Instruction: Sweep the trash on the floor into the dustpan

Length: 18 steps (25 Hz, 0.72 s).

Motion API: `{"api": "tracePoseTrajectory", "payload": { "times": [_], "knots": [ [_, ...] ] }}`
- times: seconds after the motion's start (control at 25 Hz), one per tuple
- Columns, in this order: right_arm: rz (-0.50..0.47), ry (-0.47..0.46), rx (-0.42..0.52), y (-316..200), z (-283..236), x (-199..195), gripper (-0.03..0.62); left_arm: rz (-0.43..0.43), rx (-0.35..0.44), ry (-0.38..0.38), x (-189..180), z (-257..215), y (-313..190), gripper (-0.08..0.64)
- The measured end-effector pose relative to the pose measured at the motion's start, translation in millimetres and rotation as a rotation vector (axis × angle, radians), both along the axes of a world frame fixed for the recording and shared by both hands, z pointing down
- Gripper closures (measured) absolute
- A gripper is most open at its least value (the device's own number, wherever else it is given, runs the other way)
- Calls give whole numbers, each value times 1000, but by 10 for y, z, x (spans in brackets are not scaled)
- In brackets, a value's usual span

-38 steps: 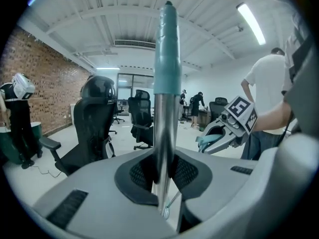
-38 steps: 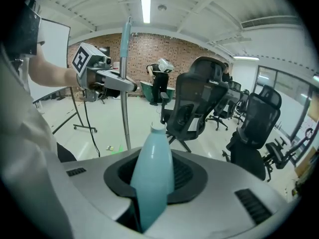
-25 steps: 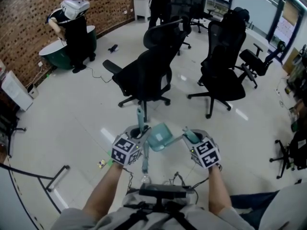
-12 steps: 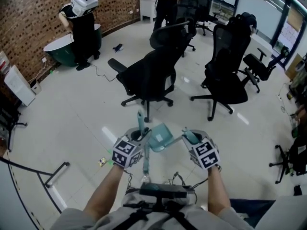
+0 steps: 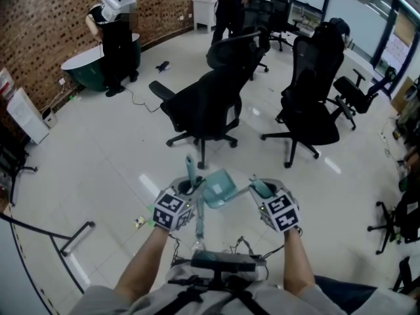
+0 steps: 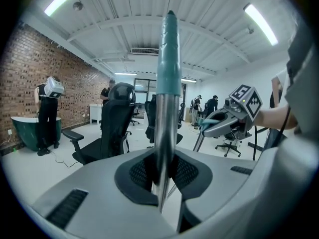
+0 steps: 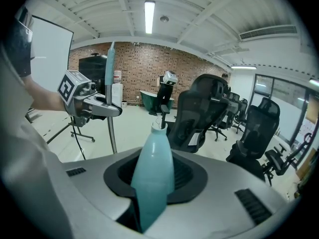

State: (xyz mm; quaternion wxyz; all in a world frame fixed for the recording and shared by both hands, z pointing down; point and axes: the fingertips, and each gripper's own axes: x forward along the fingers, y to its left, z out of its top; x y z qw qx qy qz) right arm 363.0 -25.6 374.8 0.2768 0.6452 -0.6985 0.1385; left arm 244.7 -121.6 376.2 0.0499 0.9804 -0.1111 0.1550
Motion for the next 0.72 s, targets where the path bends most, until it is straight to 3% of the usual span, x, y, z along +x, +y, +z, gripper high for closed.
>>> {"api": "tracePoseTrajectory", "payload": {
  "times": [0.2, 0.44, 0.72],
  "knots": [
    [-25, -8, -7, 58, 30, -10, 489, -42, -10, -8, -95, 77, 16, 506],
    [-129, -3, -33, 72, 202, -92, 491, -153, -34, -41, -370, 251, 42, 506],
    [-291, 10, -96, 89, 567, -549, 491, -293, -55, -112, -1138, 541, 220, 508]
  ]
}}
